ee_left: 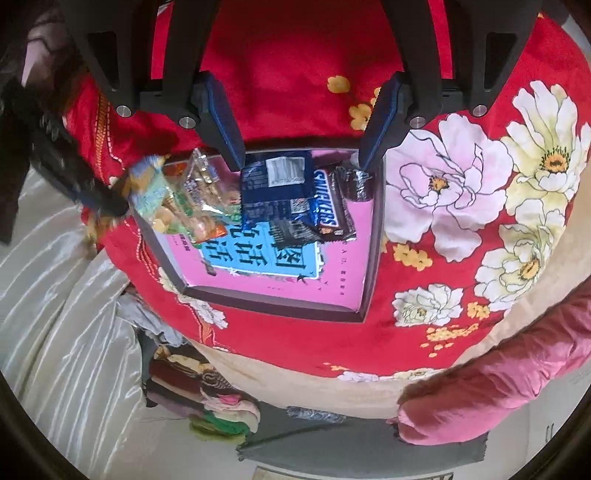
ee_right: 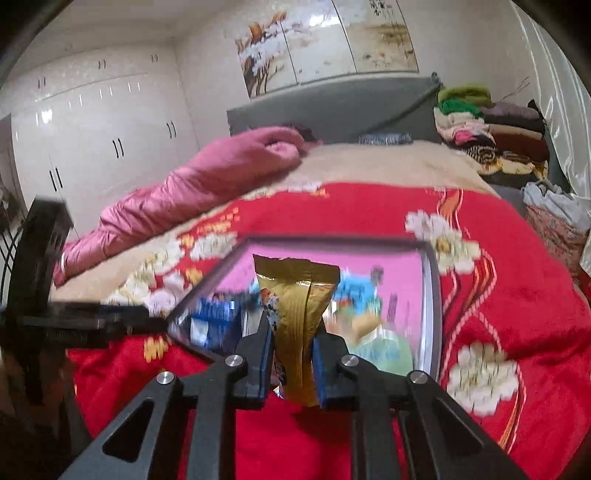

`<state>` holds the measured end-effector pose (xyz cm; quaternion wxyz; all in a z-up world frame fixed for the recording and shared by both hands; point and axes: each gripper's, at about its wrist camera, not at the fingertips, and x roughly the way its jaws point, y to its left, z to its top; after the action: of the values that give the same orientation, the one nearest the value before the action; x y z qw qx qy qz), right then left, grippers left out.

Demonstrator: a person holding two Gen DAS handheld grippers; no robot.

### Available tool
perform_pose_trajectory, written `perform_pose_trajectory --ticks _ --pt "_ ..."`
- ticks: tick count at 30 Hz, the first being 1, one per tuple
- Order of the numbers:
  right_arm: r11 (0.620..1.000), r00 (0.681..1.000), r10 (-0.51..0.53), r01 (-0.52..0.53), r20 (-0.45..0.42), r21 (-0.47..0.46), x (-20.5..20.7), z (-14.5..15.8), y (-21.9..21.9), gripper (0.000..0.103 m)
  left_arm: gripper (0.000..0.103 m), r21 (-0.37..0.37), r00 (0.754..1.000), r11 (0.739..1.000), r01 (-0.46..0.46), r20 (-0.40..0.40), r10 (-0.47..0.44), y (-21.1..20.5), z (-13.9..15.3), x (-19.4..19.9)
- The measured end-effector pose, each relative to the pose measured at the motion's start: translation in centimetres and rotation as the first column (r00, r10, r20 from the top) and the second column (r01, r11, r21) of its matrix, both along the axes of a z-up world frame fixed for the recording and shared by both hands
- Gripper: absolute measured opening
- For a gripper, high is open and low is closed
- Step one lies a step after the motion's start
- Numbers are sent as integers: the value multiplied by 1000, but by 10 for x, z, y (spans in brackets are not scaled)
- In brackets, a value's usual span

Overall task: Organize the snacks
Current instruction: 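Open both tools to release the chocolate and wafer bar and withdraw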

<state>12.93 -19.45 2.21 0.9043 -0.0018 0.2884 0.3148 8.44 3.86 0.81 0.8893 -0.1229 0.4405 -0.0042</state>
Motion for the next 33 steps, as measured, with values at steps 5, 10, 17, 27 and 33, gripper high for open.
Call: perform_pose_trajectory --ticks 5,10,17,27,33 --pt "999 999 -27 25 -24 -46 30 -2 11 19 66 4 1000 1000 8 15 -8 -3 7 -2" --pt "996 996 -76 73 -45 -60 45 -11 8 32 70 1 999 1000 27 18 -27 -8 9 -5" --pt "994 994 -109 109 -28 -2 31 -1 -11 57 75 -2 999 999 39 29 -39 -15 13 -9" --pt "990 992 -128 129 24 -61 -33 15 -11 76 79 18 999 999 30 38 -31 -23 15 -28" --pt "979 987 -161 161 9 -126 -70 17 -3 90 81 52 999 998 17 38 -19 -27 17 -43"
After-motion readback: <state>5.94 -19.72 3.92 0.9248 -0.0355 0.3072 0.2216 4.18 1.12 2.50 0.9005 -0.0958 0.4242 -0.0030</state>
